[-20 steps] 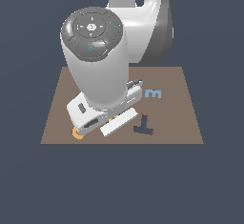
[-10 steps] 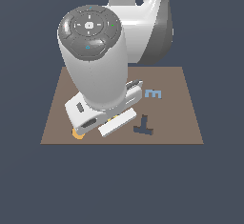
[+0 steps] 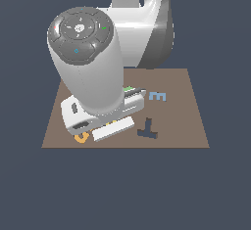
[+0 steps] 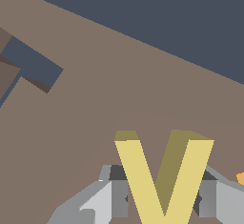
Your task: Insert a designated object into the corresponding slot on a board.
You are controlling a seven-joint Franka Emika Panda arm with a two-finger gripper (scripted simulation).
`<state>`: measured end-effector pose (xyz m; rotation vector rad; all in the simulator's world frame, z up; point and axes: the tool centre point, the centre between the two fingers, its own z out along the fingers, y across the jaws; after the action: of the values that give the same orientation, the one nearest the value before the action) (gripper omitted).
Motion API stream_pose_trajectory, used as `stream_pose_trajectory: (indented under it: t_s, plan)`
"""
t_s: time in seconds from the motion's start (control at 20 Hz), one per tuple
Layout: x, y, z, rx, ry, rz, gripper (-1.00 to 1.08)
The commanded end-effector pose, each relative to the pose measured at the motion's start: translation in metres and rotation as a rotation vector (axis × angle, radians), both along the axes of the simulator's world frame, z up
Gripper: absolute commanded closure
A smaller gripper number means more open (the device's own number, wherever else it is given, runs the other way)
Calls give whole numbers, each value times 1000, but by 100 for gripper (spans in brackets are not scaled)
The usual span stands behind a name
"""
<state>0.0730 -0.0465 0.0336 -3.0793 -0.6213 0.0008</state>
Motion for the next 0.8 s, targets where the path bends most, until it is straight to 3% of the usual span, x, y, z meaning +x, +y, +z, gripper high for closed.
stream_pose_trajectory:
  t_s: [0.0, 0.75]
  plan:
    - [1, -5, 0, 0, 0, -68, 108]
    - [-3, -49, 3, 0, -1, -682, 108]
